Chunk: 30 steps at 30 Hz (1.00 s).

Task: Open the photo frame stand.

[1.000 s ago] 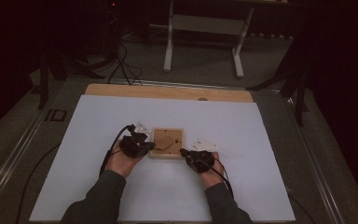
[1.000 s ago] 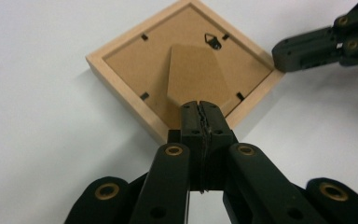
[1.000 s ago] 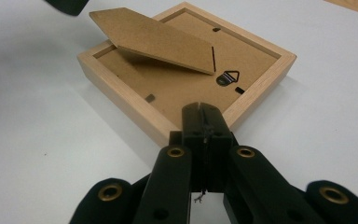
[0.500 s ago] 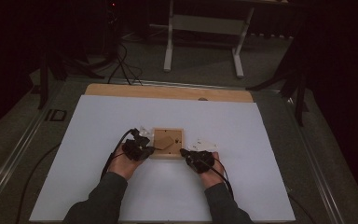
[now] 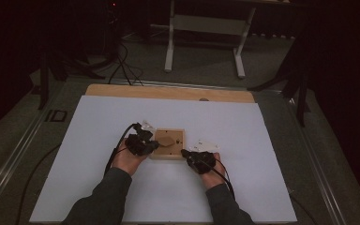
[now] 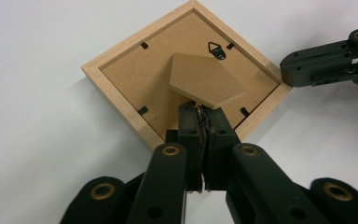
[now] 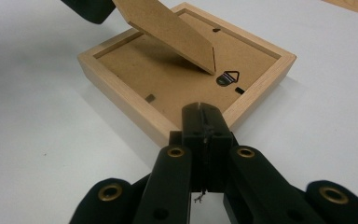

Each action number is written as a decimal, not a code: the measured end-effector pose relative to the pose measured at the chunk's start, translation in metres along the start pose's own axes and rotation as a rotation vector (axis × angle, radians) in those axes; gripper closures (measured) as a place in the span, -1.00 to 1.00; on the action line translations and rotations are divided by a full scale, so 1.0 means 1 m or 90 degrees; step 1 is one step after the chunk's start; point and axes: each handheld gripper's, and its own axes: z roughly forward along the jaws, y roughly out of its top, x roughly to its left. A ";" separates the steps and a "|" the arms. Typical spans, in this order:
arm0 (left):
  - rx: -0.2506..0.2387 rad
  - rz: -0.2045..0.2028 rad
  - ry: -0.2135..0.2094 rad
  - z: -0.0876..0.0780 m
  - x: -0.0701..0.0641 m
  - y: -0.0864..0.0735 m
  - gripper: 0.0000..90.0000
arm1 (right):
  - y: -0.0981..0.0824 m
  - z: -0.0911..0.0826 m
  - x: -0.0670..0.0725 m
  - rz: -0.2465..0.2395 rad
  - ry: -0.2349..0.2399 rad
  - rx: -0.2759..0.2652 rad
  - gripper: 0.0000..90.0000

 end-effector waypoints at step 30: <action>-0.007 -0.161 -0.122 0.025 0.018 0.009 0.14 | 0.000 0.000 0.001 -0.003 -0.001 0.000 0.99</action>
